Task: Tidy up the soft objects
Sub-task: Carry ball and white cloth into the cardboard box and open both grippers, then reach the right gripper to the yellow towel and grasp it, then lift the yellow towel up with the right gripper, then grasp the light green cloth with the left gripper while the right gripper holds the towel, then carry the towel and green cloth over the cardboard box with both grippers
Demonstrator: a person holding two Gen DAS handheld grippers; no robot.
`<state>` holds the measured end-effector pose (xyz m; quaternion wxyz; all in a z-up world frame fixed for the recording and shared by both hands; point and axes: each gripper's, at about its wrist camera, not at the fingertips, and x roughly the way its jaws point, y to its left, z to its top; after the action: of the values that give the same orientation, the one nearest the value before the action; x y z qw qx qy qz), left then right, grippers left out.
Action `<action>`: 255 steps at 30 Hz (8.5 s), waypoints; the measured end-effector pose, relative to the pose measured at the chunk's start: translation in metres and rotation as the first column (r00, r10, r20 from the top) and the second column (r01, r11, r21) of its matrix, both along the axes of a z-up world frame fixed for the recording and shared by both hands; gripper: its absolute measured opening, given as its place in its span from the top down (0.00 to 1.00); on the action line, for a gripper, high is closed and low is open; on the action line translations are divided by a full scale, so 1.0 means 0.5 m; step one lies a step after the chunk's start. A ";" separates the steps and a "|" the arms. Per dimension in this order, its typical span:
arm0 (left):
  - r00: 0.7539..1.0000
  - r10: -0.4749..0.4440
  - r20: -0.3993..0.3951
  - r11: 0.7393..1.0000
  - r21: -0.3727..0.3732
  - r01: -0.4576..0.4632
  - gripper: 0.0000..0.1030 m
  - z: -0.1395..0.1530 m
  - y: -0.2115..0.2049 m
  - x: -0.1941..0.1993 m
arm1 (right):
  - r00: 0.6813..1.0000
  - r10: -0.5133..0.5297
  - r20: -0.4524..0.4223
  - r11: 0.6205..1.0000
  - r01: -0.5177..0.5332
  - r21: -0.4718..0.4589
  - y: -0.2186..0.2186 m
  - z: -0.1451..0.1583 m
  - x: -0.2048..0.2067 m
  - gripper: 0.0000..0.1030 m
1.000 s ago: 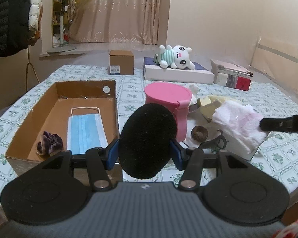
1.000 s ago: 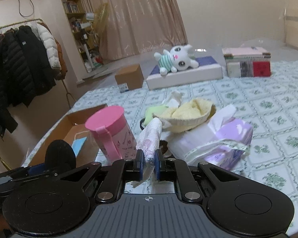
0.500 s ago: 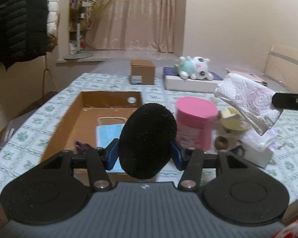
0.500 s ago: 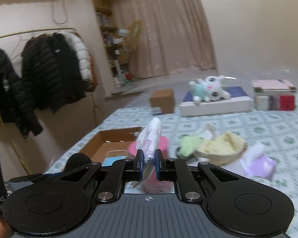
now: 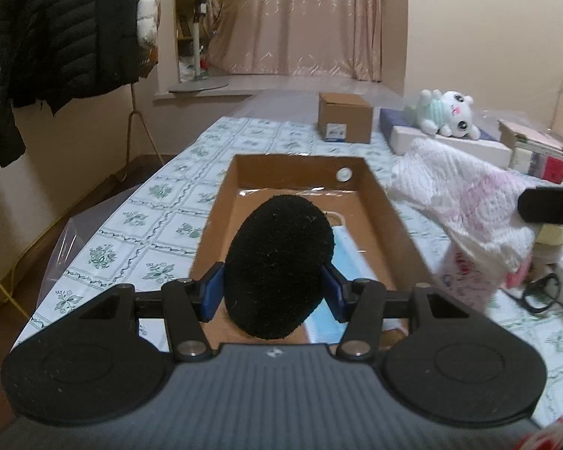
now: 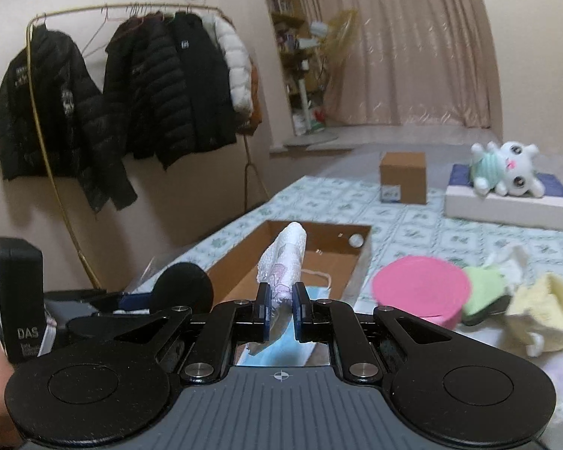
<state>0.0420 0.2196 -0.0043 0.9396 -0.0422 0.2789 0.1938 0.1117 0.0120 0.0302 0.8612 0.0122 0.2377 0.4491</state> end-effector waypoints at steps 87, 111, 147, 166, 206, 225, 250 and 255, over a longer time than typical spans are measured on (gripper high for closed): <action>0.969 -0.244 0.030 0.966 -0.084 0.245 0.30 0.058 -0.314 -0.013 | 0.865 -0.502 -0.007 0.862 0.499 -0.087 -0.415 -0.038 -0.016 0.27; 0.894 -0.448 -0.009 0.894 0.010 0.448 0.27 0.123 -0.295 0.130 | 0.990 -0.101 0.095 0.900 0.132 -0.416 -0.325 -0.054 0.204 0.27; 0.700 -0.680 -0.217 0.728 -0.086 0.680 0.27 0.132 -0.231 0.549 | 0.873 0.001 -0.488 0.845 -0.262 -0.467 -0.273 -0.189 0.642 0.53; 0.536 -0.757 -0.375 0.622 -0.161 0.766 0.27 0.098 -0.291 0.677 | 0.961 -0.219 -0.170 0.898 0.131 -0.421 -0.385 0.023 0.669 0.86; 0.305 -0.752 -0.585 0.556 -0.314 0.770 0.46 -0.095 -0.340 0.826 | 0.968 -0.197 -0.156 0.779 0.057 -0.624 -0.337 -0.188 0.739 0.71; 0.476 -0.723 -0.500 0.637 -0.218 0.739 0.97 0.080 -0.313 0.797 | 0.954 -0.286 -0.088 0.840 0.205 -0.503 -0.380 -0.026 0.672 0.71; 0.680 -0.646 -0.346 0.737 -0.054 0.673 0.97 0.402 -0.255 0.481 | 0.978 -0.200 -0.050 0.931 0.174 -0.322 -0.312 0.293 0.369 0.71; 0.706 -0.620 -0.342 0.760 -0.035 0.650 0.97 0.431 -0.217 0.405 | 0.988 -0.150 -0.045 0.948 0.131 -0.291 -0.273 0.324 0.309 0.71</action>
<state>0.2447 0.1112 0.2111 0.8884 0.1311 0.4219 -0.1249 0.2661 -0.1243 0.1923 0.8752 -0.0812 0.3272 0.3469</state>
